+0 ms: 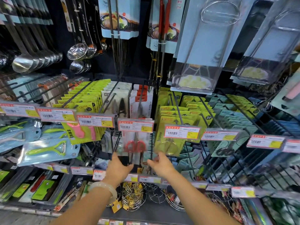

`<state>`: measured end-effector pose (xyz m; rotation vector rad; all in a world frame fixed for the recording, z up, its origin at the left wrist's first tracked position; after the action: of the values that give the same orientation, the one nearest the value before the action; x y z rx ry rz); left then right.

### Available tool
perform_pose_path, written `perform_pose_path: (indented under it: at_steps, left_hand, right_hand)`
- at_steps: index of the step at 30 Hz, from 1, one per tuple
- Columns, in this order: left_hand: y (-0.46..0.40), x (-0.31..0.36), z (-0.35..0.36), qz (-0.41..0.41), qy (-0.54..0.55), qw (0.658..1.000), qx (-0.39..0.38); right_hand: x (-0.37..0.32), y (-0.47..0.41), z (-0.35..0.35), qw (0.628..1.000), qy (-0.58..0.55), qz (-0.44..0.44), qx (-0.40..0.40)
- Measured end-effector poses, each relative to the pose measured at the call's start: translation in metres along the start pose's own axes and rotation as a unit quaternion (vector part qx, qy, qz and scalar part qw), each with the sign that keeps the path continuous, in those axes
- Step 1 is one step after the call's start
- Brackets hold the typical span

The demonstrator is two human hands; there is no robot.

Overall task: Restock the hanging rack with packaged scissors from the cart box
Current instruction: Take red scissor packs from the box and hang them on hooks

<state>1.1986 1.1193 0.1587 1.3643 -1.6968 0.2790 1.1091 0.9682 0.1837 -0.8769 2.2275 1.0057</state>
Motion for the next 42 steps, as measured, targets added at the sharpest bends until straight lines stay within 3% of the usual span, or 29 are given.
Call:
perform_pose_path:
  at_steps: [2,5,12,18,27,38,42]
  left_hand:
    - [0.006,0.003,0.016,0.011,-0.146,0.988,-0.043]
    - [0.024,0.028,0.053,0.081,-0.324,0.938,-0.093]
    - [0.074,0.117,0.174,0.264,-0.445,0.844,-0.143]
    - [0.150,0.210,0.296,0.389,-0.473,0.768,-0.188]
    - [0.289,0.301,0.473,0.521,-0.493,0.658,-0.229]
    - [0.431,0.351,0.660,0.631,-0.500,0.513,-0.299]
    - [0.471,0.373,0.730,0.658,-0.483,0.477,-0.326]
  right_hand:
    - [0.023,0.006,0.001,0.999,0.028,0.029,-0.017]
    - [0.059,0.017,-0.007,0.996,0.068,0.056,-0.019]
    - [0.138,0.050,-0.092,0.968,0.231,0.068,0.075]
    - [0.238,0.115,-0.195,0.938,0.265,0.138,0.177]
    - [0.403,0.252,-0.332,0.902,0.195,0.301,0.242]
    - [0.575,0.387,-0.409,0.841,0.081,0.437,0.310]
    - [0.636,0.412,-0.439,0.816,0.052,0.482,0.314]
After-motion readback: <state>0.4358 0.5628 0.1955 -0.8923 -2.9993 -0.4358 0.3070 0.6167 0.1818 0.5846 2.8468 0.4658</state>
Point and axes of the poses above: each hand's wrist, its own y-axis away from the middle knuckle, its own z-axis out of the palm, x = y × z, the point moved 6 cm from there along -y, towards the middle knuckle, and after that the axes turned 5 degrees about z, right-handed, at the moved point
